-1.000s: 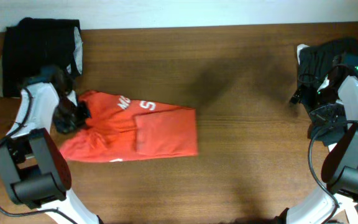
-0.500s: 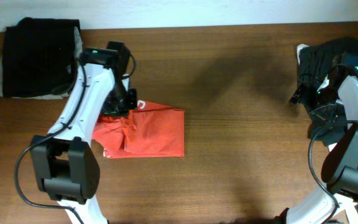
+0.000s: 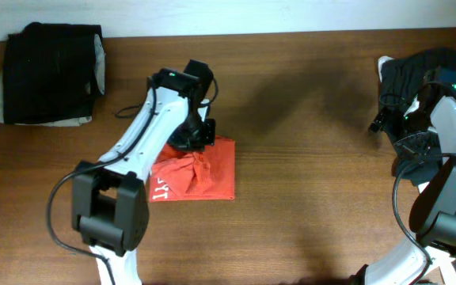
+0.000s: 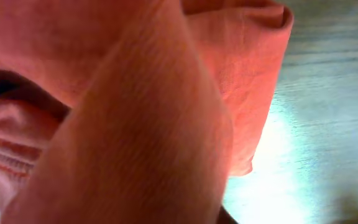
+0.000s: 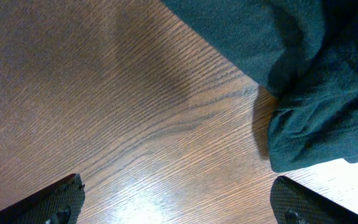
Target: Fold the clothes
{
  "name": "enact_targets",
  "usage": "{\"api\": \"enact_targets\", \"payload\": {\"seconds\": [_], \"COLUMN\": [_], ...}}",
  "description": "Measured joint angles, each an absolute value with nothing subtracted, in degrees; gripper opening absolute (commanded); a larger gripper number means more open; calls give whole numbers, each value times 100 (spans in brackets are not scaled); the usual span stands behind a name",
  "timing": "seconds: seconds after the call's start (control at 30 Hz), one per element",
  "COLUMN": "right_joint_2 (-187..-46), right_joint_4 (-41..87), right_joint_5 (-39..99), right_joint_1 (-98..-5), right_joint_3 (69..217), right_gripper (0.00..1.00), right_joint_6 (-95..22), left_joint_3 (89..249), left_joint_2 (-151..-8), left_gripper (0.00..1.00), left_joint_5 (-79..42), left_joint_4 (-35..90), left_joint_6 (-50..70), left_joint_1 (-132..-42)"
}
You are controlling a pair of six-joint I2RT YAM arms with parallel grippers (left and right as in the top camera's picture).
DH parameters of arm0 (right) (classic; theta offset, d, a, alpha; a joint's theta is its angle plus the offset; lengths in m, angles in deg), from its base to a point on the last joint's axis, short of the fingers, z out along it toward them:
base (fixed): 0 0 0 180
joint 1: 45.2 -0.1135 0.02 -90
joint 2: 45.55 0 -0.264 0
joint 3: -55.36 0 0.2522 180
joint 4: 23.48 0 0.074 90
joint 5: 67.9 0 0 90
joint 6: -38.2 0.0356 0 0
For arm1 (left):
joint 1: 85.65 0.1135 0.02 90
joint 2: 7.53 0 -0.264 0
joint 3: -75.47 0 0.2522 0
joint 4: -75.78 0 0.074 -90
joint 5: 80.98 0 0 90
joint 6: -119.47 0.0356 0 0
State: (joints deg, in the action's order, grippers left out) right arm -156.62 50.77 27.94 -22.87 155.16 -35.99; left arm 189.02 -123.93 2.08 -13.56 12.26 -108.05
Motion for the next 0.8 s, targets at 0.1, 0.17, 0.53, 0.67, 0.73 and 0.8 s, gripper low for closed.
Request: {"api": "enact_targets", "payload": {"seconds": [0.1,0.17,0.53,0.67,0.73,0.8], "right_joint_2": [-15662,-15662,-15662,-15662,-15662,-15662], "right_joint_4": [5075,5075,5082,5075,5077,5075], "right_joint_5": [2794,2794,2792,2794,2794,2794], "right_joint_1": [-2287,-2287,-2287,-2287,-2287,-2287], "right_joint_3": [15514,15516,15516,15516,15516,15516], "right_gripper": [99,99,99,98,99,99], "right_joint_6": [-3590,-3592,-3592,-3594,-3594,-3599], "left_joint_3": [18900,18900,20554,21221,21206,21147], "left_joint_2": [-12651,-12760,-12893,-12891,-12893,-12893], "left_gripper": [17,30,75,99,99,99], "left_joint_5": [138,38,178,945,903,809], "left_joint_4": [-1286,-1122,-2381,-2938,-2997,-2971], "left_joint_6": [1209,1209,1276,1143,1141,1141], "left_joint_1": [-10973,-11122,-11301,-10960,-10496,-10177]}}
